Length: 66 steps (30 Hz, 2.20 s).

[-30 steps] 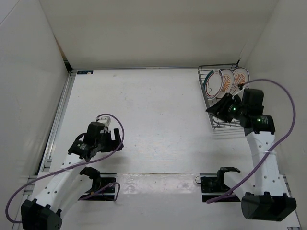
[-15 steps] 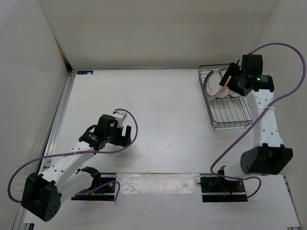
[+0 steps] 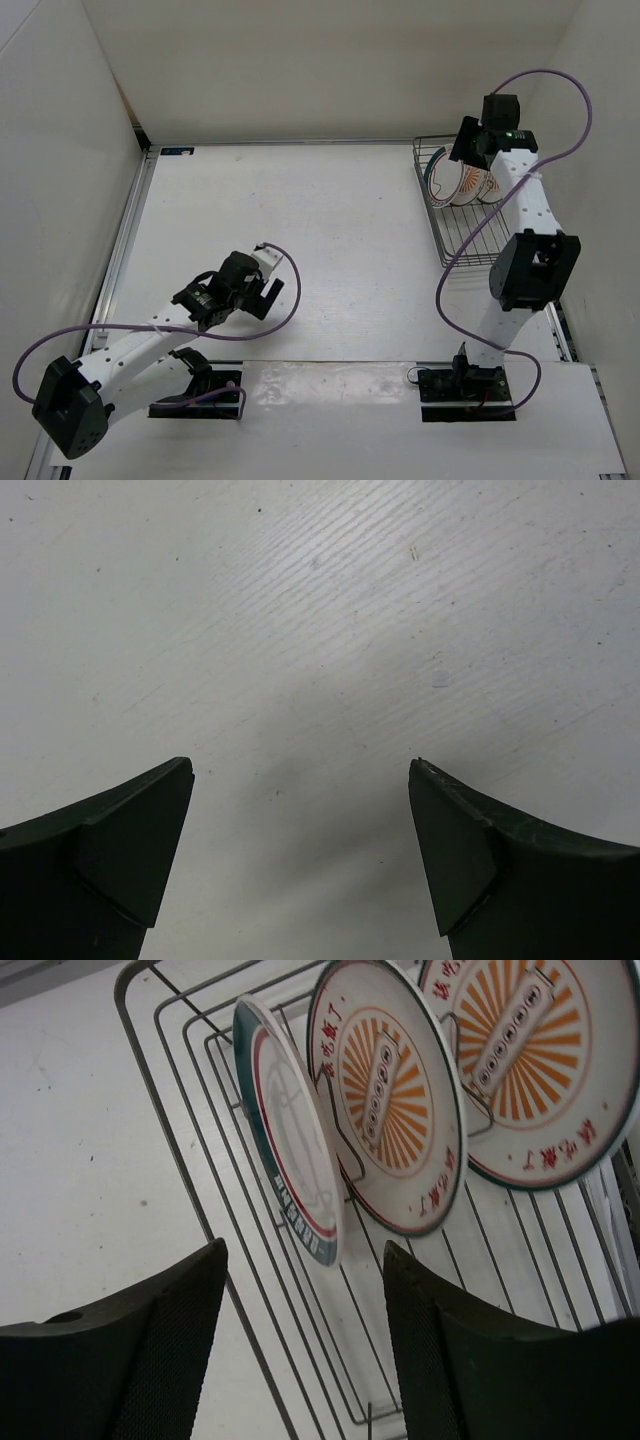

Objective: Unload the plates from the dish rack

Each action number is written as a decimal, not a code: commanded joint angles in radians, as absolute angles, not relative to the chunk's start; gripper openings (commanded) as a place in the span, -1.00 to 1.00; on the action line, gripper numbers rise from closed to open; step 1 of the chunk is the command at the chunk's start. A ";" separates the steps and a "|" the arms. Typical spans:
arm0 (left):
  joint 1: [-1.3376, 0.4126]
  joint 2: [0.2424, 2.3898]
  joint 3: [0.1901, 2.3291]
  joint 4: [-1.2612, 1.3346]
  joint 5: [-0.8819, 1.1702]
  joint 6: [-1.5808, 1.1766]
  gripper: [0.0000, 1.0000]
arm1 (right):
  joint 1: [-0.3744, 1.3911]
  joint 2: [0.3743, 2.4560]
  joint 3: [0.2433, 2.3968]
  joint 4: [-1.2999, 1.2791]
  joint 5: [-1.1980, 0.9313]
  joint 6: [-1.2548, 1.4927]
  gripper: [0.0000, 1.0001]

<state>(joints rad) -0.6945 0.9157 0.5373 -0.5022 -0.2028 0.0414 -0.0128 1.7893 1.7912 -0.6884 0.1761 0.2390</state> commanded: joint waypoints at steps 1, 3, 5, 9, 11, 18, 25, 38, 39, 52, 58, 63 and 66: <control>-0.698 0.897 0.540 -0.494 -0.261 0.060 1.00 | -0.014 1.862 1.868 -0.629 0.109 0.164 0.35; -0.698 0.902 0.543 -0.495 -0.261 0.058 1.00 | -0.017 1.896 1.861 -0.630 0.138 0.184 0.32; -0.699 0.902 0.545 -0.492 -0.262 0.054 1.00 | -0.018 1.917 1.862 -0.637 0.161 0.180 0.32; -0.698 0.923 0.549 -0.506 -0.262 0.051 1.00 | -0.018 1.953 1.842 -0.640 0.190 0.170 0.25; -0.696 0.930 0.558 -0.506 -0.261 0.051 1.00 | -0.017 1.963 1.813 -0.620 0.201 0.175 0.12; -0.698 0.957 0.557 -0.500 -0.258 0.048 1.00 | -0.012 1.993 1.810 -0.606 0.218 0.166 -0.30; -0.699 0.980 0.563 -0.505 -0.259 0.048 1.00 | -0.008 1.983 1.830 -0.618 0.239 0.167 -0.75; -0.699 0.999 0.571 -0.508 -0.259 0.044 1.00 | -0.003 1.930 2.000 -0.722 0.351 0.184 -1.00; -0.699 1.002 0.571 -0.508 -0.259 0.041 1.00 | -0.003 1.924 2.006 -0.732 0.368 0.186 -1.00; -0.699 0.919 0.538 -0.520 -0.379 -0.051 1.00 | 0.121 1.557 1.785 -0.737 -0.019 0.379 -1.00; -0.683 0.784 0.646 -0.771 -0.373 -0.184 1.00 | 0.333 1.439 1.335 -0.428 -0.310 0.609 -1.00; -0.681 0.704 0.735 -0.990 -0.408 -0.276 1.00 | 0.541 1.537 1.173 -0.178 -0.426 0.661 -1.00; -0.681 0.649 0.727 -1.109 -0.471 -0.334 1.00 | 0.655 1.639 1.207 -0.160 -0.445 0.628 -1.00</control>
<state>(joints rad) -0.6865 0.6811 0.7200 -0.9115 -0.3969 -0.2501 0.5663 1.6207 1.1599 -0.3553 -0.3367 0.6029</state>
